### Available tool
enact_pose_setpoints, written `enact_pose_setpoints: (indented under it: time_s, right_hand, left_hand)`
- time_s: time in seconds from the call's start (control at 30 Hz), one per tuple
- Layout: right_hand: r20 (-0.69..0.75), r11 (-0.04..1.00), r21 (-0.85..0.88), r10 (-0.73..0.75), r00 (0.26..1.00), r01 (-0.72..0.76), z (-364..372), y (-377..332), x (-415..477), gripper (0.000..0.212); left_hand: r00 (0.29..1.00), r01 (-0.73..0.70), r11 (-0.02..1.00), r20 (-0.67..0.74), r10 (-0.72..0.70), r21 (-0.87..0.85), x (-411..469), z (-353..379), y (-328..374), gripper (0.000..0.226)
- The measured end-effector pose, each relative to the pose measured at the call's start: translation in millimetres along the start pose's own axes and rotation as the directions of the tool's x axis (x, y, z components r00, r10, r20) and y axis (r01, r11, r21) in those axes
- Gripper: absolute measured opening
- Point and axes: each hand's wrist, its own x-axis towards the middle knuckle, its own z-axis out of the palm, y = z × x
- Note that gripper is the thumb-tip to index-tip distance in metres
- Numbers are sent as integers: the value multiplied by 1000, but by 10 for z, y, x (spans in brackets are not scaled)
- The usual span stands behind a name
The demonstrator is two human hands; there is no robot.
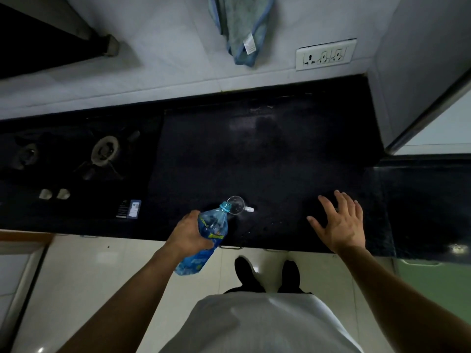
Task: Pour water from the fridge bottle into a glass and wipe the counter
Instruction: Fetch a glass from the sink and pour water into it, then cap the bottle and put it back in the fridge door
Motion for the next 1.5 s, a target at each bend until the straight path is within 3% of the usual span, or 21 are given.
enact_pose_setpoints:
  time_s: [0.47, 0.53, 0.7, 0.8, 0.87, 0.93, 1.0, 1.17, 1.33, 1.4, 1.47, 1.5]
  right_hand:
    - [60, 994, 97, 44, 997, -50, -246, 64, 34, 65]
    - [97, 992, 80, 95, 991, -102, -295, 45, 38, 56]
    - [230, 959, 240, 91, 969, -147, -361, -134, 83, 21]
    - [307, 821, 514, 96, 947, -249, -622, -384, 205, 13]
    - [285, 621, 750, 10, 958, -229, -962, -704, 272, 8]
    - [179, 445, 891, -163, 970, -89, -1385, -1078, 299, 21]
    - [57, 399, 913, -329, 943, 84, -1776, -1383, 294, 23]
    - [-79, 517, 762, -522, 849, 389, -2403, -1681, 314, 29]
    - [-61, 561, 624, -658, 750, 544, -2885, -1657, 402, 33]
    - [-56, 603, 551, -663, 746, 577, -3056, -1657, 451, 27]
    - [-20, 702, 465, -600, 800, 539, -3219, -1693, 477, 10]
    - [-12, 779, 363, -545, 838, 512, -3262, -1719, 485, 26]
  left_hand:
    - [999, -47, 992, -27, 44, -114, -78, 70, -4, 67]
    - [998, -62, 988, -40, 57, -138, -122, 77, -16, 67]
    - [993, -79, 963, -104, 53, -258, -259, 82, -23, 67]
    - [984, -141, 936, -151, 96, -323, -341, 56, 45, 70]
    - [974, -192, 917, -183, 134, -349, -400, 12, 134, 71]
    - [960, -252, 888, -217, 179, -384, -446, -42, 243, 73]
    - [938, -322, 856, -260, 230, -405, -494, -108, 367, 73]
    - [876, -464, 785, -345, 338, -410, -574, -280, 705, 74]
    - [824, -546, 737, -415, 386, -399, -598, -439, 1026, 73]
    - [814, -564, 715, -425, 396, -413, -602, -492, 1125, 72]
    - [799, -585, 702, -436, 414, -406, -617, -535, 1220, 71]
    - [791, -597, 696, -440, 426, -400, -629, -552, 1260, 71]
